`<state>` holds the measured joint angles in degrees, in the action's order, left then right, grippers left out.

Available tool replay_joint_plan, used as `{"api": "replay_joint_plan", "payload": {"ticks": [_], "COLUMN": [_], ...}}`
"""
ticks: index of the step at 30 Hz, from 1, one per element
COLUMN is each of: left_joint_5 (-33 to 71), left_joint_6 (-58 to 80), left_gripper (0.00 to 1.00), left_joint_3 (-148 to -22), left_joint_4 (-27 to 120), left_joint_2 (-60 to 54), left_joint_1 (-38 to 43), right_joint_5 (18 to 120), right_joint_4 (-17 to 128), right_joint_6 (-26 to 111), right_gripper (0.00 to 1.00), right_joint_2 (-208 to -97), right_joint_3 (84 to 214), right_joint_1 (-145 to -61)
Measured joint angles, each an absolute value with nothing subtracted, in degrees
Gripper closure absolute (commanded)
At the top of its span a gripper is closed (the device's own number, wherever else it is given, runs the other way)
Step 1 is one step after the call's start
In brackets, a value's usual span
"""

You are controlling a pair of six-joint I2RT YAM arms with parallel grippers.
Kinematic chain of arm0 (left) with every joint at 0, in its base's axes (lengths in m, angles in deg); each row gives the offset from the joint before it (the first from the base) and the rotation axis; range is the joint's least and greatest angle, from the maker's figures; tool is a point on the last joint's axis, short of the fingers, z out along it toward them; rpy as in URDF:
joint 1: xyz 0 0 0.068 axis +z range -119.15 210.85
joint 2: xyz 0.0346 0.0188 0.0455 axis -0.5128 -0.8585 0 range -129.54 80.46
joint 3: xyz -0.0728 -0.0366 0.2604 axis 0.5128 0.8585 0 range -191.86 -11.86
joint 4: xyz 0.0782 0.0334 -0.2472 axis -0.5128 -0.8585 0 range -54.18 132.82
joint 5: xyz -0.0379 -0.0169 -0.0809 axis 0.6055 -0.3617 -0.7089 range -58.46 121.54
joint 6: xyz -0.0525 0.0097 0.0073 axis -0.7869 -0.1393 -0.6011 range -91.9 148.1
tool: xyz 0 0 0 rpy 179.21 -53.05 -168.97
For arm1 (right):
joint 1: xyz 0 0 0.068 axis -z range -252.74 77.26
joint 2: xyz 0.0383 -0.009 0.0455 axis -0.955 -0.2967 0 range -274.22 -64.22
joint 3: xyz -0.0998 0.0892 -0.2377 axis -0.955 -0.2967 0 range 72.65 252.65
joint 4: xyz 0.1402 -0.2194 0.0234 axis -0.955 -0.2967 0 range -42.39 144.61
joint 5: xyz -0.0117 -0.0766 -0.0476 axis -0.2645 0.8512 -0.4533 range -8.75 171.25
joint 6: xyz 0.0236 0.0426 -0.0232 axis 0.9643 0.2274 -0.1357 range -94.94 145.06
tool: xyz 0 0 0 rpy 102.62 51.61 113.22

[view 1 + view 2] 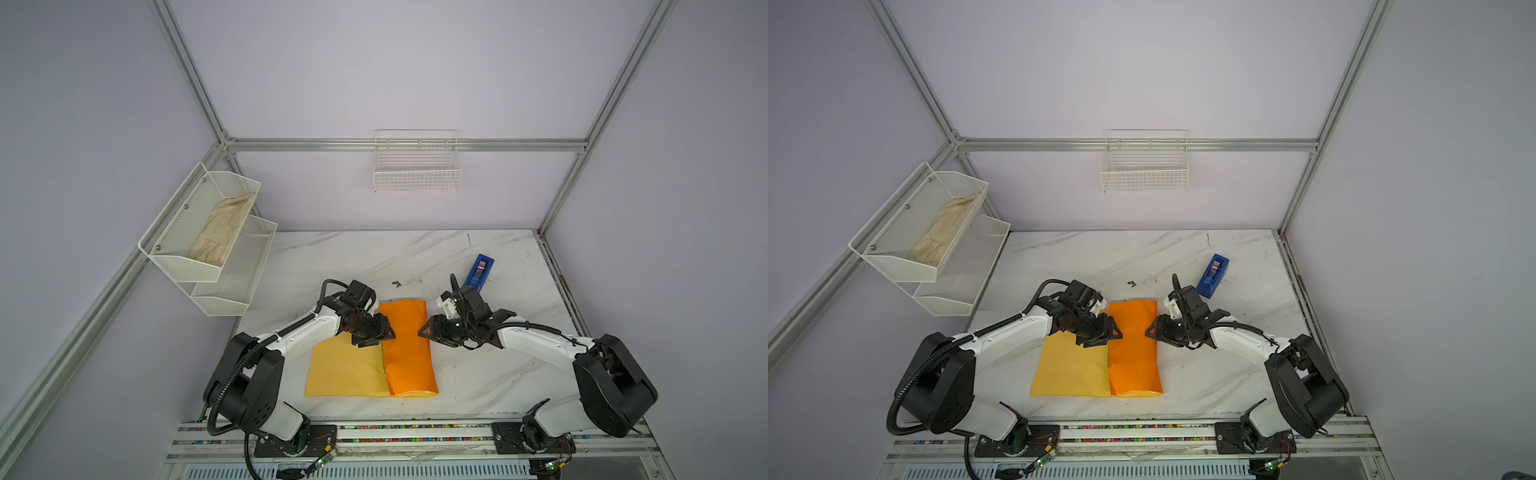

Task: Wrap a gift box in wrapping paper
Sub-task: First fold the wrapping paper around the gift box.

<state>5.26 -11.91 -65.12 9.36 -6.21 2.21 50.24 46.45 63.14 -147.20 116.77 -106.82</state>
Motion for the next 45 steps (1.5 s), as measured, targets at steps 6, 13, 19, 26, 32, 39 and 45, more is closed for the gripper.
{"api": "replay_joint_plan", "payload": {"ticks": [6, 13, 19, 26, 32, 39, 45], "left_joint_5": [3.08, 1.52, 1.00, 0.93, 1.90, 2.35, 2.40], "left_joint_6": [-11.06, -10.19, -9.86, -9.53, -9.03, -8.50, -8.24], "left_gripper": [0.41, 0.41, 0.41, 0.51, 0.55, 0.58, 0.59], "left_joint_3": [-65.12, -65.38, -66.78, -67.87, -68.44, -69.16, -69.38], "left_joint_4": [10.81, 11.44, 11.44, 11.24, 10.06, 8.95, 8.71], "left_joint_2": [-7.41, -8.27, -9.71, -10.56, -10.63, -10.95, -11.15], "left_joint_1": [2.21, 2.21, 1.75, 1.47, 1.47, 1.47, 1.47], "right_joint_5": [50.24, 50.02, 49.19, 48.69, 50.46, 54.15, 52.97], "right_joint_4": [46.45, 47.08, 48.68, 49.25, 46.51, 40.15, 41.20], "right_joint_6": [64.41, 65.46, 66.23, 66.60, 66.03, 64.39, 64.30], "right_gripper": [0.37, 0.37, 0.38, 0.39, 0.38, 0.50, 0.69], "right_joint_2": [-144.75, -144.32, -144.34, -144.43, -144.32, -140.27, -140.23], "right_joint_3": [115.72, 114.65, 112.88, 112.47, 113.41, 117.41, 120.38], "right_joint_1": [-106.82, -106.82, -106.82, -106.82, -106.82, -107.11, -111.50]}}
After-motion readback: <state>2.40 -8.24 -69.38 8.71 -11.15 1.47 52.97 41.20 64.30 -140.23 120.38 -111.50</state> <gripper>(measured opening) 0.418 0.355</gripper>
